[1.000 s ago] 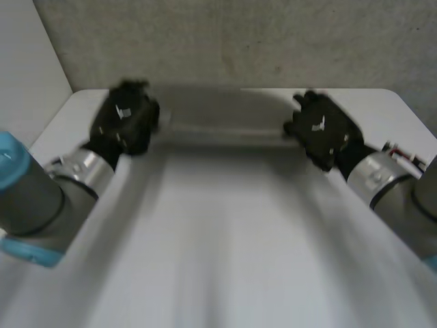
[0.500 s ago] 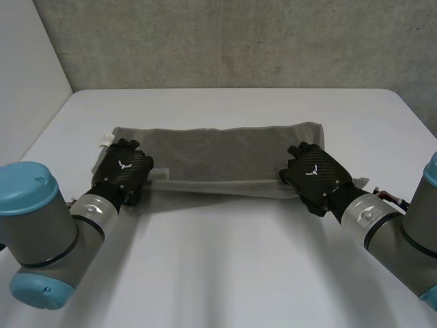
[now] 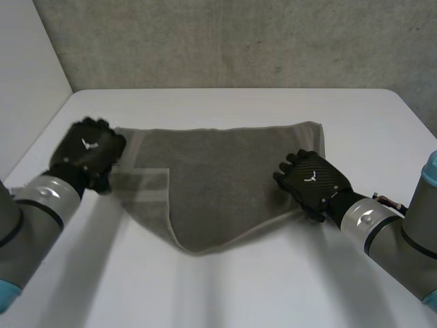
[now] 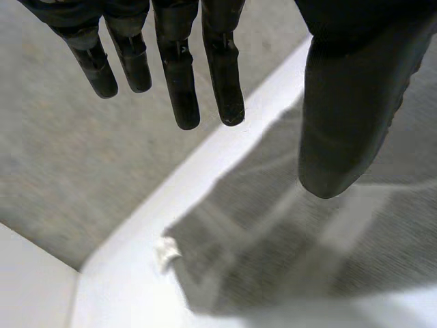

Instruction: Fold the towel.

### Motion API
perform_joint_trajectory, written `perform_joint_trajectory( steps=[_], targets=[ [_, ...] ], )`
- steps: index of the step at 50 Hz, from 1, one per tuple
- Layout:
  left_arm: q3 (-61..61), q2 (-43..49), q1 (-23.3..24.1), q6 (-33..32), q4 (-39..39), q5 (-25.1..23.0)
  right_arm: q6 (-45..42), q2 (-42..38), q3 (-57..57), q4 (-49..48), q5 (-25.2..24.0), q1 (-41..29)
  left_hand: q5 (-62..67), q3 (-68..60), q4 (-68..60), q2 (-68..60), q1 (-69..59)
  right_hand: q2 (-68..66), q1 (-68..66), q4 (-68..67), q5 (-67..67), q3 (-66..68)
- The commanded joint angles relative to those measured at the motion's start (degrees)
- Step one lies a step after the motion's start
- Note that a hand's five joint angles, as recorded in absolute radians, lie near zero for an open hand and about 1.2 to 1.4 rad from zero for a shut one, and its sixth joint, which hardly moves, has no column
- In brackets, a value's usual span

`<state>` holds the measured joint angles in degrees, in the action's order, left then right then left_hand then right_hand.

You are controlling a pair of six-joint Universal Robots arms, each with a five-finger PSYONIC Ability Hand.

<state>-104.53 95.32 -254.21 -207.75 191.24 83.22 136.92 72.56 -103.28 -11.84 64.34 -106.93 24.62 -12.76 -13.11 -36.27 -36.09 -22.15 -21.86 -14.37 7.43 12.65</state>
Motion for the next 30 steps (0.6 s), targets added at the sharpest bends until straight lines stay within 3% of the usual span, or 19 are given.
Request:
perform_joint_trajectory(
  steps=[1,7,13,25,30],
  targets=[
    [3.5,-0.2,0.8,1.4,0.4,-1.0,1.9,2.1,0.8,6.4,-1.1,0.0,0.0,2.8,3.1,1.7,1.5,12.1,11.9,4.4,-7.4,-2.6],
    [9.0,8.1,1.2,7.8,0.4,-4.2,7.2,3.1,2.7,13.0,-2.1,0.2,0.5,2.8,3.1,1.2,1.0,12.1,11.9,4.4,-7.4,-2.6],
    [19.5,19.2,3.7,11.1,-1.5,-4.1,8.5,3.5,3.3,16.6,-5.6,0.8,0.7,2.8,3.1,1.0,0.8,12.1,11.9,4.4,-7.4,-2.6],
    [39.7,36.9,3.3,10.1,-12.7,-5.0,8.1,2.8,3.1,16.8,-6.0,1.1,3.0,2.8,3.1,-1.4,-1.5,12.1,11.9,4.4,-7.4,-2.6],
    [45.6,40.8,2.1,5.3,-18.9,-8.2,8.1,2.6,3.1,16.7,-6.2,1.5,4.5,2.8,3.1,-2.9,-3.1,12.1,11.9,4.4,-7.4,-2.6]
  ],
)
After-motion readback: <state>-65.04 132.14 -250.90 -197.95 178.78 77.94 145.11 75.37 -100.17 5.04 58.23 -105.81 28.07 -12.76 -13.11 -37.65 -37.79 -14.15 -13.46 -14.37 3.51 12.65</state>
